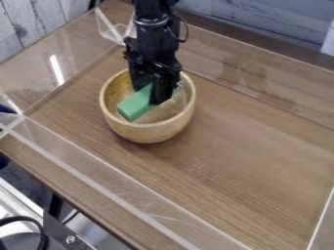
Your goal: Remove the green block from inside the brown bowl and put it on the table
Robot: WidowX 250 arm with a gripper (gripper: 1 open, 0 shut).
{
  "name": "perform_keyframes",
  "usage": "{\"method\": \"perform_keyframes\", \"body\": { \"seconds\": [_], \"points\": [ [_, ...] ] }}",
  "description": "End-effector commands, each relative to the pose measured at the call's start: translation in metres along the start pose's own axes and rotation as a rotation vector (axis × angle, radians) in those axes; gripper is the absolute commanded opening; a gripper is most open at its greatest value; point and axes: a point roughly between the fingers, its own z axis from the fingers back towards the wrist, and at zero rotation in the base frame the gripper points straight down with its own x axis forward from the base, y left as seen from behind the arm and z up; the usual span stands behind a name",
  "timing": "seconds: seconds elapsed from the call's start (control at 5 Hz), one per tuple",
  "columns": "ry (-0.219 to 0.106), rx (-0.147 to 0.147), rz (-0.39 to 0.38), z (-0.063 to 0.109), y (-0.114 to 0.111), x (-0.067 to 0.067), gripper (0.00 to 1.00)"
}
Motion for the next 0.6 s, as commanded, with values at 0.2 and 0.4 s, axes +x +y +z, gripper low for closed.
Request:
{"method": "perform_keyframes", "body": {
  "seconds": [0.2,0.4],
  "points": [
    [-0.098,0.049,0.001,0.035,0.001,0.010,0.00],
    [-0.125,0.053,-0.001,0.049,-0.011,0.015,0.00]
  ]
}}
